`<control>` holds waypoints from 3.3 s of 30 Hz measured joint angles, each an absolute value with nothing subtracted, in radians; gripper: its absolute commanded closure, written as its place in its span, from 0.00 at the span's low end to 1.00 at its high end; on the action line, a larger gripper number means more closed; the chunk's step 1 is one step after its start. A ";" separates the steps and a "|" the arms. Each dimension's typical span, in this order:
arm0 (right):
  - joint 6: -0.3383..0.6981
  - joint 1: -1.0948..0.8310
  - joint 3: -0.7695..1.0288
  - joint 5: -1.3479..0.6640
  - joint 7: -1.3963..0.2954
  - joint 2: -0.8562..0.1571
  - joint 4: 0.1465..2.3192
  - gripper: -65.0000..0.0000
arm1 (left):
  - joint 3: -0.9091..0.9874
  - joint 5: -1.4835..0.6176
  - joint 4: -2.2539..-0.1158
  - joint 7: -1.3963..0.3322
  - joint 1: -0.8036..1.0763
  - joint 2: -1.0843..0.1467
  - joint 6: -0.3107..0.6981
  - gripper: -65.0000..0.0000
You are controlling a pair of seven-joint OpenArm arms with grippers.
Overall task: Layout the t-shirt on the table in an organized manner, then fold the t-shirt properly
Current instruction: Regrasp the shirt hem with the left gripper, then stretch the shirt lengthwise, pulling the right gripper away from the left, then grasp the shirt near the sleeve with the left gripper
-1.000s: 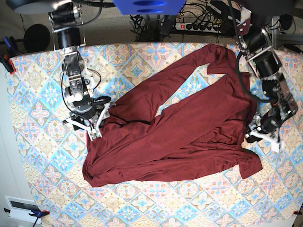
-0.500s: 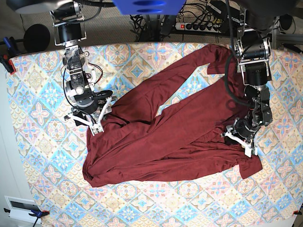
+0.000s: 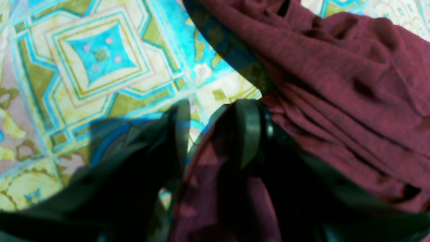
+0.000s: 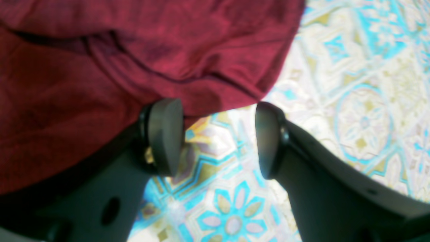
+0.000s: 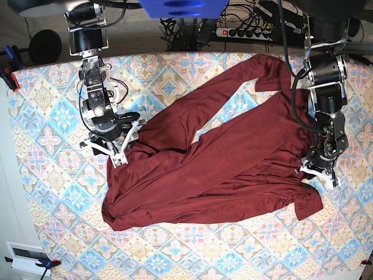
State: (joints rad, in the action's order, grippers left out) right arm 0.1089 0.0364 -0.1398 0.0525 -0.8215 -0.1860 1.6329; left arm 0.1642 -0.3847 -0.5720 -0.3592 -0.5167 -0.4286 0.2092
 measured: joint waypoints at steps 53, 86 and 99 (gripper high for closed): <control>0.234 0.326 0.111 -0.266 -0.817 -0.165 1.174 0.50 | 0.405 -0.842 -1.485 -0.775 0.221 -0.471 0.258 0.43; 0.235 0.133 0.563 -0.266 -0.920 -0.260 1.471 1.00 | 0.289 -0.834 -1.573 -0.878 0.253 -0.491 0.397 0.50; 0.236 0.134 0.560 -0.270 -0.917 -0.258 1.471 1.00 | 0.079 -0.845 -1.399 -0.847 0.070 -0.404 0.399 0.51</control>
State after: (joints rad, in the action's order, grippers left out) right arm 0.2359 0.1337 0.5602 -0.2695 -0.9169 -0.2581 1.4712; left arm 0.0792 -0.8452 -1.3994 -0.8474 0.0696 -0.4042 0.3992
